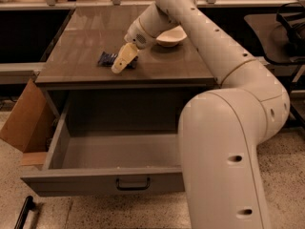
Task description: Place rxbar blueberry into top drawer
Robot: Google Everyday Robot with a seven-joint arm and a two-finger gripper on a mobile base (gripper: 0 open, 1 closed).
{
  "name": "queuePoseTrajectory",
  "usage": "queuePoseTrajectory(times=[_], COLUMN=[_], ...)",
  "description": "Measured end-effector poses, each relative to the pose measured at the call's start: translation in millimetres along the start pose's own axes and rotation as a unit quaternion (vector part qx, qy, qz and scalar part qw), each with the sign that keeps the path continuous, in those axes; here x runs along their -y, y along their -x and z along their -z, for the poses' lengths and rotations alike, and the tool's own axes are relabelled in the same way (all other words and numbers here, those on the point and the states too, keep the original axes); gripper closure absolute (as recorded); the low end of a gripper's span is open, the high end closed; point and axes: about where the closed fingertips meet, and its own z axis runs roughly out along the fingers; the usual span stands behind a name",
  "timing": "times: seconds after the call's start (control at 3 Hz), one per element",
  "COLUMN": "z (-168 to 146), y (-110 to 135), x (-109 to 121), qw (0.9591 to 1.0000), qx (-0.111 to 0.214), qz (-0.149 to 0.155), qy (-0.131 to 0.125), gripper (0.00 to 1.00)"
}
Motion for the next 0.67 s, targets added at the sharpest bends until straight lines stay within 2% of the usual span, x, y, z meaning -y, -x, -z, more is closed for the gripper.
queuePoseTrajectory(times=[0.33,0.67], z=[-8.1,-13.1], y=[-2.7,-3.4], x=[-0.9,-3.3], qw=[0.9999,0.9998], qx=[-0.010,-0.008], qz=[-0.007,-0.014], qy=[0.003,0.007], gripper=[0.16,0.39])
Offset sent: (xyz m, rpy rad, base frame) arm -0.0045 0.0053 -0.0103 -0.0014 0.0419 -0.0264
